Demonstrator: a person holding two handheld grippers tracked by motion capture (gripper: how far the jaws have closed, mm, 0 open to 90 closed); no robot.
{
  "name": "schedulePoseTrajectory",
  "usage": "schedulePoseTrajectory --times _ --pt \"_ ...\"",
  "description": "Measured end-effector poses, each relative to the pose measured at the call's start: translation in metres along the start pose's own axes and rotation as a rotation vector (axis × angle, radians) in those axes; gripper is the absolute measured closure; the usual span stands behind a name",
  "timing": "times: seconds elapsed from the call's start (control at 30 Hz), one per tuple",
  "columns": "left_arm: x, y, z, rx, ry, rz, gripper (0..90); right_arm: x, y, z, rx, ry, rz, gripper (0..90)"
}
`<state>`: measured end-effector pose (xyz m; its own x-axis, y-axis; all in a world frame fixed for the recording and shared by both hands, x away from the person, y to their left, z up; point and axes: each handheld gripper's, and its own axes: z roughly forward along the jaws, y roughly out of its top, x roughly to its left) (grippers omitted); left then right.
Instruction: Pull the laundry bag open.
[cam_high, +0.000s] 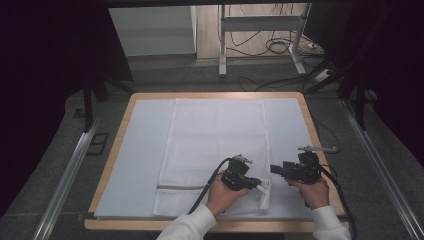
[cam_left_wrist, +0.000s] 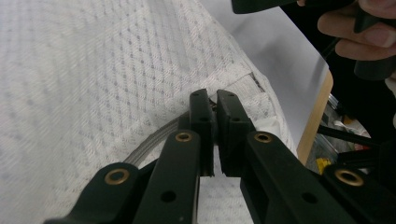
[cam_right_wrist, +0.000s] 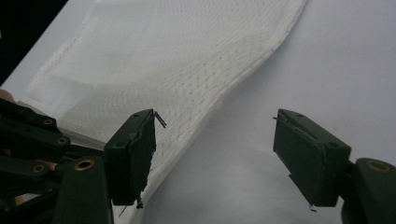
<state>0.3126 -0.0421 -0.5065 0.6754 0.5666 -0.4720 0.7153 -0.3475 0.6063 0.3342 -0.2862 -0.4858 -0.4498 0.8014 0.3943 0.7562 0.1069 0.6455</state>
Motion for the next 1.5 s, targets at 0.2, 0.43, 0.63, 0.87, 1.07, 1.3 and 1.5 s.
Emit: schedulePoseTrajectory --times 0.2,0.43,0.63,0.87,1.07,1.3,1.5 --pt "0.004 -0.002 -0.009 -0.012 0.009 -0.001 86.7 0.005 0.001 0.000 -0.003 0.025 0.012 28.9" --pt "0.005 -0.002 -0.018 -0.024 0.015 0.001 86.7 0.009 0.002 0.005 -0.005 0.072 0.050 28.7" --pt "0.004 -0.002 -0.019 -0.018 0.019 0.009 86.7 0.016 0.003 0.017 0.018 0.095 0.057 28.7" --pt "0.004 -0.002 -0.018 -0.021 0.018 0.009 86.7 0.024 0.004 0.031 0.036 0.087 0.061 28.7" --pt "0.003 -0.003 -0.017 -0.018 0.018 0.012 86.7 0.026 0.003 0.040 0.055 0.084 0.058 32.2" --pt "0.001 -0.003 -0.015 -0.013 0.018 0.016 86.7 0.030 0.000 0.052 0.096 0.110 0.051 44.4" --pt "0.001 -0.003 -0.013 -0.010 0.023 0.020 86.7 0.030 0.000 0.056 0.107 0.132 0.031 67.7"
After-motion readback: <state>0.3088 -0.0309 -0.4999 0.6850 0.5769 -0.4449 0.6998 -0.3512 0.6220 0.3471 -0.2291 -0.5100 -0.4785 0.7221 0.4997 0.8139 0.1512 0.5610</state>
